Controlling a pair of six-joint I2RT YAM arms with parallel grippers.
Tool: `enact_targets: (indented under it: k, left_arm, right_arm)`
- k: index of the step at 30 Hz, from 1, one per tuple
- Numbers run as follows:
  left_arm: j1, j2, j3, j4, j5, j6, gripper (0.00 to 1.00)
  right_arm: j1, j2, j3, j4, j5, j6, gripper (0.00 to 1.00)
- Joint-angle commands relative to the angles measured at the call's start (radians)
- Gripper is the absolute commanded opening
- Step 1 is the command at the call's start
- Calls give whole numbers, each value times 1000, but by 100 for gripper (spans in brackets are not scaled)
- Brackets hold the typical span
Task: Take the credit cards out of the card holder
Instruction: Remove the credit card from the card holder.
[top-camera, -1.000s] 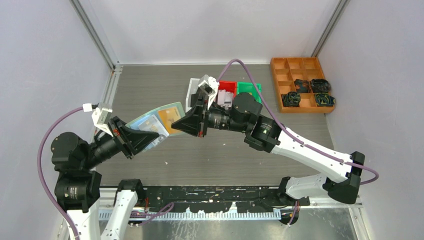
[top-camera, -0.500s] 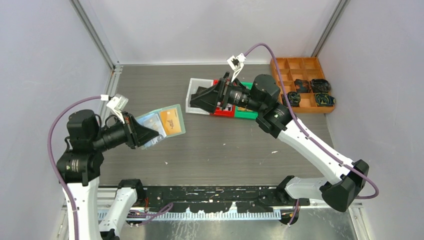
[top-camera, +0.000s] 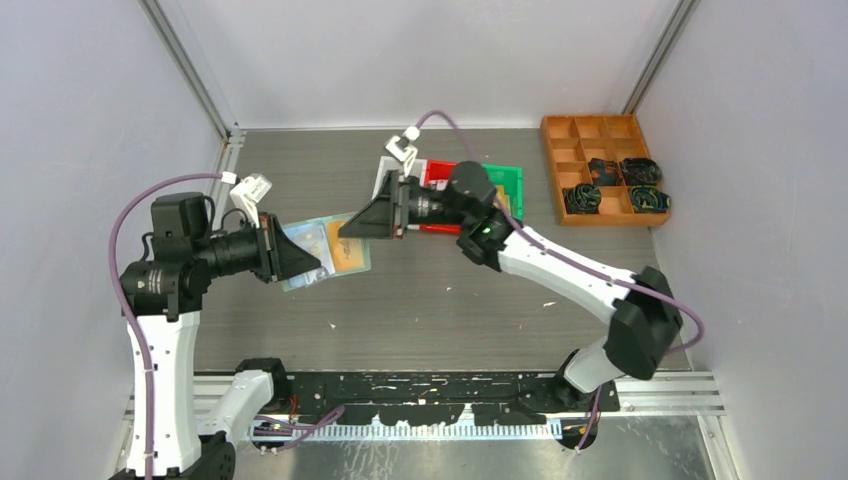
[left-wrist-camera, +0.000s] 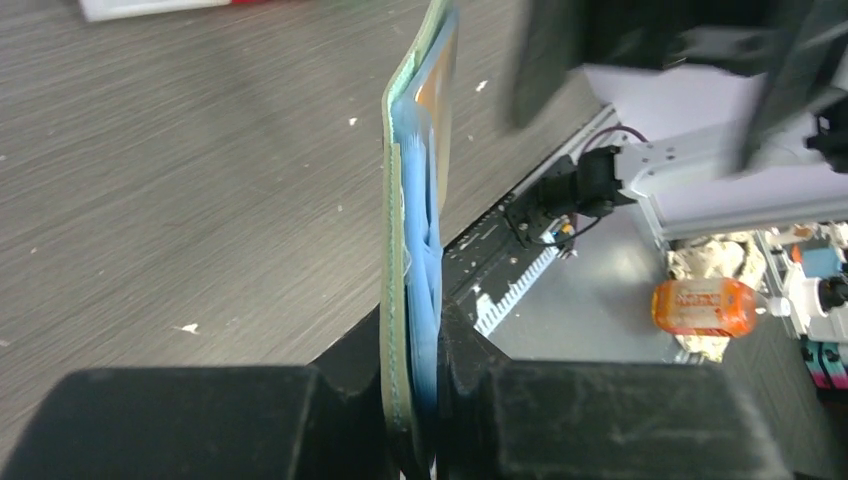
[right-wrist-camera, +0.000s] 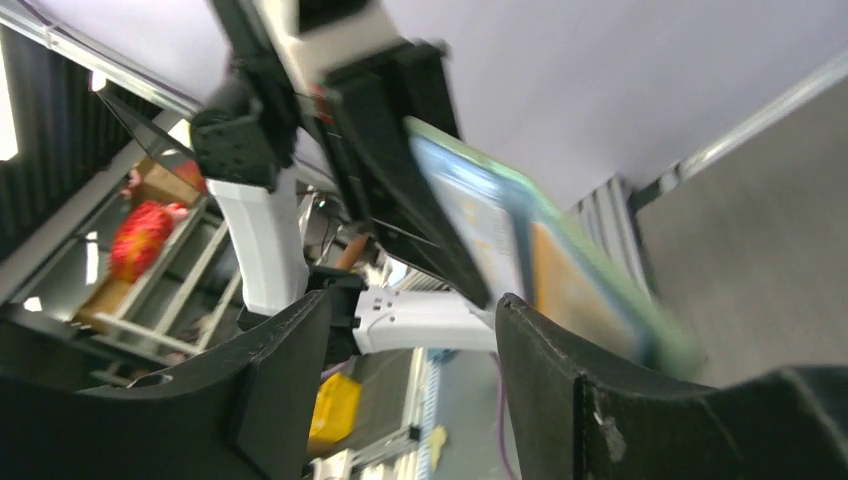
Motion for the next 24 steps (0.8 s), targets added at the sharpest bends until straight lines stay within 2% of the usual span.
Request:
enact_targets:
  k: [1, 11, 13, 19, 24]
  left_arm:
    - [2, -20, 71, -11, 156, 24, 0]
    - [2, -17, 84, 17, 243, -19, 0]
    - [2, -22, 82, 36, 251, -36, 0]
    - [2, -24, 90, 43, 244, -44, 0]
    - [2, -19, 87, 53, 198, -52, 1]
  right_arm:
    - [33, 45, -8, 200, -75, 141, 65]
    - [62, 56, -68, 230, -84, 140, 61]
    - [69, 62, -74, 260, -85, 155, 57]
    - [102, 86, -87, 383, -113, 231, 35]
    - [117, 85, -96, 411, -118, 243, 29]
